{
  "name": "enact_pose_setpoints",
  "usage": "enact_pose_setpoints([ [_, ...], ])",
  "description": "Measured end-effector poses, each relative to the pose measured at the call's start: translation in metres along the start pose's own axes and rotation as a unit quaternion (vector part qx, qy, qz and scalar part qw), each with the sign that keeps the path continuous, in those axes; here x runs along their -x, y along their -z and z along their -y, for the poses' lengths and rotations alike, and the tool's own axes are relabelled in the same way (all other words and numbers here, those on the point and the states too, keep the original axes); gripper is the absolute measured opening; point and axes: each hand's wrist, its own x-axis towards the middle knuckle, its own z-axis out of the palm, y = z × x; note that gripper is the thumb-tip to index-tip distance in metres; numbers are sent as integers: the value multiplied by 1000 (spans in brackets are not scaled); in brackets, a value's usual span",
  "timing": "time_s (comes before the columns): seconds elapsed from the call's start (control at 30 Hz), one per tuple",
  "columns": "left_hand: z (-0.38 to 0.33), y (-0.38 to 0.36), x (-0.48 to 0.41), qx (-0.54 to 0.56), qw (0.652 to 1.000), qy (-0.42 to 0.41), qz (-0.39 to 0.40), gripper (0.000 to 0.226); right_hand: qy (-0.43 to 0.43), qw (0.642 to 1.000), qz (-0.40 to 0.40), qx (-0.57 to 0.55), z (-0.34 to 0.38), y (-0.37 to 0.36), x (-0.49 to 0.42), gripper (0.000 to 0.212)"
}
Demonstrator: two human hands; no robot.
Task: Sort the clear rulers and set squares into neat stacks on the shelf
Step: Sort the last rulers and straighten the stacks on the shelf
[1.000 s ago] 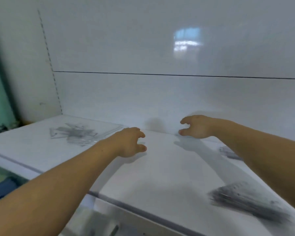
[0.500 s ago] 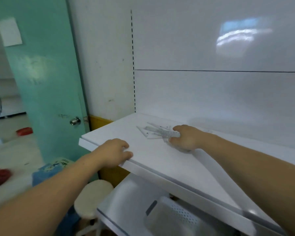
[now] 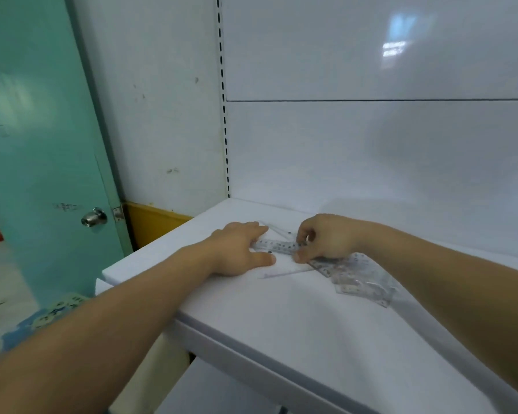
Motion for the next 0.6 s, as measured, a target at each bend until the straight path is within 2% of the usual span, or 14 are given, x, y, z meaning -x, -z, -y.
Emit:
enact_pose_setpoints([
  [0.13,7,-2,-17,8,999,-46,-26,62,18,998,-52,-22,1,-3,3,32],
  [0.3,12,-8,-26,108,987,-88,-74,26,-21,993,-112,-27,8,7,14,32],
  [0.37,16,-10,-25,162,979,-88,-83,26,-48,984,-163,-52,15,12,19,28],
  [0.4,17,-9,-24,169,978,-80,-95,37,-66,973,-194,-104,18,13,21,27],
  [0.47,14,-6,-19,183,971,-72,-133,58,-98,925,-248,-269,27,15,24,23],
  [0.5,10,-3,-15,216,962,-78,-146,59,-113,892,-267,-348,33,14,24,21],
  [0.53,5,0,-11,275,948,-86,-138,56,-129,859,-281,-408,40,13,24,18],
  [0.6,-3,4,-3,441,890,-96,-65,42,-148,802,-298,-496,56,8,24,15],
])
